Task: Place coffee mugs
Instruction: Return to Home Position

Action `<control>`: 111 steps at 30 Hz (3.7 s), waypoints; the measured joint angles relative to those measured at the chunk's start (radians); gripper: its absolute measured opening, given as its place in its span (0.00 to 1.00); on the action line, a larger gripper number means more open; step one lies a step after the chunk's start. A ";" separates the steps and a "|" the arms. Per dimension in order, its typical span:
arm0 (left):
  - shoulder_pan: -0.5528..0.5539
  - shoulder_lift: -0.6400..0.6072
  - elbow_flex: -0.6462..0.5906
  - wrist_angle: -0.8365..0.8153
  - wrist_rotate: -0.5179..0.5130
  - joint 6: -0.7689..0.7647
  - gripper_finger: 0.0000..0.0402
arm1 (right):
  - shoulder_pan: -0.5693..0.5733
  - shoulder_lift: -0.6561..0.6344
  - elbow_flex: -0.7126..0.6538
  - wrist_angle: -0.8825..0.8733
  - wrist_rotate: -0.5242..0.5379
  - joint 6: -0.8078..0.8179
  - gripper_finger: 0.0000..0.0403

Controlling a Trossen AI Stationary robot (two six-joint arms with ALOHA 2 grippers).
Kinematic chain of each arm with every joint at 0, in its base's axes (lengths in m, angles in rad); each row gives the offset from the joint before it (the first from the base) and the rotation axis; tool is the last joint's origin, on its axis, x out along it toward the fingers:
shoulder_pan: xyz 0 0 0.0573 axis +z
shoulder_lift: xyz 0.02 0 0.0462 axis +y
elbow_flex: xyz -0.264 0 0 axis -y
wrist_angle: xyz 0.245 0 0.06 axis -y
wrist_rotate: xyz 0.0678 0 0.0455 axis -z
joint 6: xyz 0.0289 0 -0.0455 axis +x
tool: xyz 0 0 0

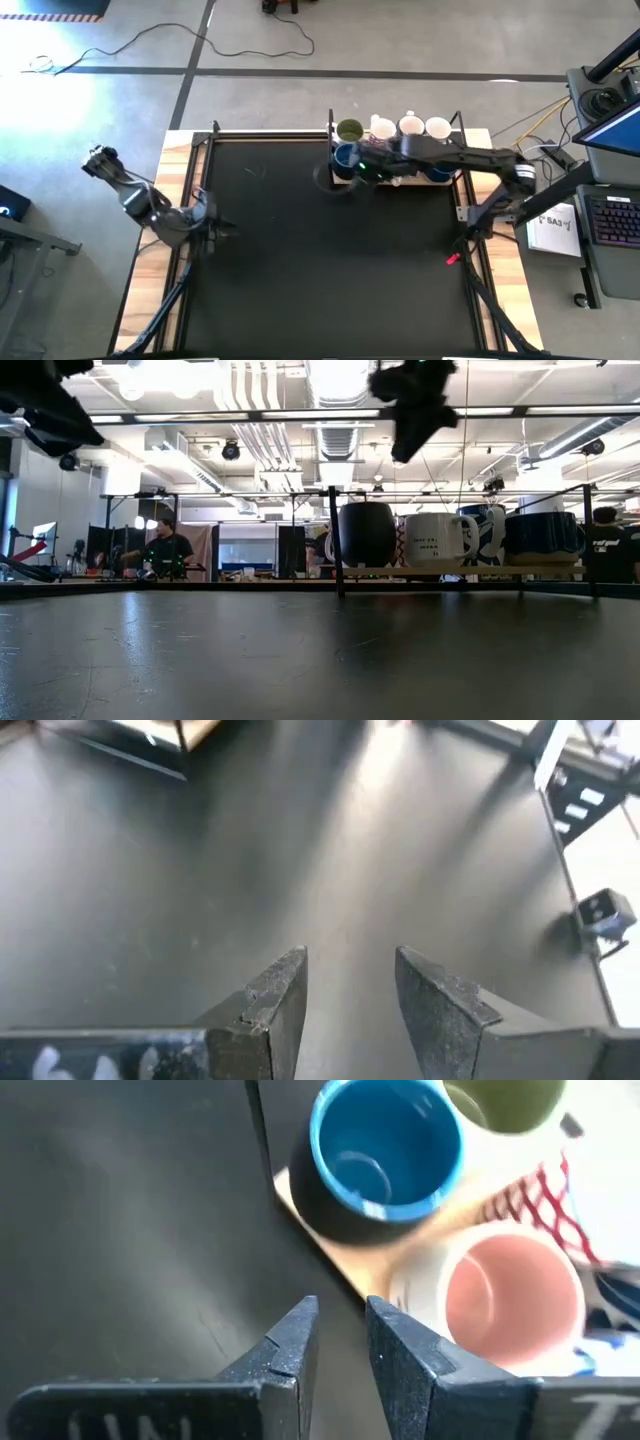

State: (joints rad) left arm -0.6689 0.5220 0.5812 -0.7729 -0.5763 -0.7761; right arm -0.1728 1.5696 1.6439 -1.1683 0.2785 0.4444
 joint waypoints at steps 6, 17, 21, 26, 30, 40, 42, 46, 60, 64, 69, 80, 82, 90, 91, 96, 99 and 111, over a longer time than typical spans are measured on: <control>-0.002 -0.101 0.016 -0.075 -0.042 0.016 0.34 | 0.119 -0.235 -0.303 0.132 0.063 0.096 0.19; -0.002 -0.294 -0.081 0.038 -0.161 0.105 0.34 | 0.350 -0.631 -0.828 0.636 0.140 0.144 0.17; -0.002 -0.322 -0.182 0.277 -0.185 0.190 0.34 | 0.410 -0.705 -0.965 0.787 0.141 0.104 0.17; -0.002 -0.320 -0.356 0.641 -0.185 0.359 0.34 | 0.466 -0.763 -1.119 0.987 0.141 0.044 0.17; 0.002 -0.319 -0.485 0.895 -0.185 0.450 0.34 | 0.500 -0.791 -1.218 1.115 0.141 0.007 0.17; 0.025 -0.321 -0.568 1.027 -0.186 0.511 0.34 | 0.549 -0.796 -1.441 1.513 0.102 -0.127 0.17; 0.026 -0.322 -0.564 1.028 -0.203 0.540 0.34 | 0.549 -0.796 -1.489 1.608 0.083 -0.149 0.17; 0.026 -0.320 -0.563 1.027 -0.253 0.558 0.34 | 0.549 -0.796 -1.568 1.736 0.080 -0.157 0.17; 0.026 -0.317 -0.563 1.026 -0.252 0.554 0.34 | 0.548 -0.790 -1.632 1.742 0.054 -0.162 0.17; 0.026 -0.316 -0.563 1.025 -0.252 0.554 0.34 | 0.548 -0.789 -1.632 1.735 0.054 -0.157 0.17; 0.026 -0.316 -0.563 1.025 -0.252 0.554 0.34 | 0.548 -0.789 -1.632 1.727 0.054 -0.157 0.17; 0.037 -0.438 -0.565 0.962 -0.252 0.553 0.34 | 0.548 -0.885 -1.632 1.720 0.054 -0.157 0.17; 0.037 -0.480 -0.569 0.950 -0.252 0.553 0.34 | 0.548 -0.929 -1.632 1.723 0.055 -0.157 0.17; 0.038 -0.523 -0.571 0.912 -0.251 0.554 0.34 | 0.547 -1.088 -1.633 1.723 0.055 -0.157 0.17; 0.038 -0.522 -0.571 0.909 -0.251 0.554 0.34 | 0.547 -1.103 -1.633 1.723 0.055 -0.157 0.17; 0.038 -0.522 -0.571 0.911 -0.251 0.554 0.34 | 0.537 -1.161 -1.633 1.723 0.055 -0.157 0.17; 0.038 -0.522 -0.571 0.908 -0.251 0.554 0.34 | 0.520 -1.199 -1.633 1.720 0.055 -0.157 0.17; 0.113 -0.522 -0.571 0.904 -0.251 0.554 0.34 | 0.459 -1.360 -1.633 1.727 0.056 -0.157 0.17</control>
State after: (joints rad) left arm -0.5563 -0.0002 0.0097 0.1314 -0.8272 -0.2223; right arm 0.2863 0.2092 0.0109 0.5591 0.3347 0.2874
